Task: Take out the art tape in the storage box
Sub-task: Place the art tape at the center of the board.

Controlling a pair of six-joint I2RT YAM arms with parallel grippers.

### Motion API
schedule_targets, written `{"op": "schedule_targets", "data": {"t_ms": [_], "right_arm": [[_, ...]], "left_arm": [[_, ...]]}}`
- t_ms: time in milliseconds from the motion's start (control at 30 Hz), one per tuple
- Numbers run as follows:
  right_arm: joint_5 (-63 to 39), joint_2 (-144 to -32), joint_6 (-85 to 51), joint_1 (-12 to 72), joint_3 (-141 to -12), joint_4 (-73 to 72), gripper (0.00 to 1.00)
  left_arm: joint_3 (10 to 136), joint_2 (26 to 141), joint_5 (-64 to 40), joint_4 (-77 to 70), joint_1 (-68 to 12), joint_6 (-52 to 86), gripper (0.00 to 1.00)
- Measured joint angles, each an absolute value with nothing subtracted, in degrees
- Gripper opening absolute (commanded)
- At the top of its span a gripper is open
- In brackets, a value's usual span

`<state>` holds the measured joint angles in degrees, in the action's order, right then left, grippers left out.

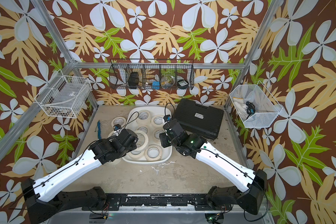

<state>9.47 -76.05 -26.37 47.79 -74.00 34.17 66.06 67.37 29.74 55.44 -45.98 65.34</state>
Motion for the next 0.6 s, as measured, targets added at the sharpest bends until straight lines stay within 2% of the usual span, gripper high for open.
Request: {"op": "schedule_targets", "data": {"t_ms": [267,600], "right_arm": [[9.41,-77.28,-26.35,47.70,-73.49,34.00,0.55],[9.21,-78.46,-26.35,47.53,-72.71,33.01,0.55]], "left_arm": [[59.55,58.63,30.52,68.79,-42.61,80.23,0.00],[47.07,50.85,25.96,74.63,-42.04,93.36,0.00]]}}
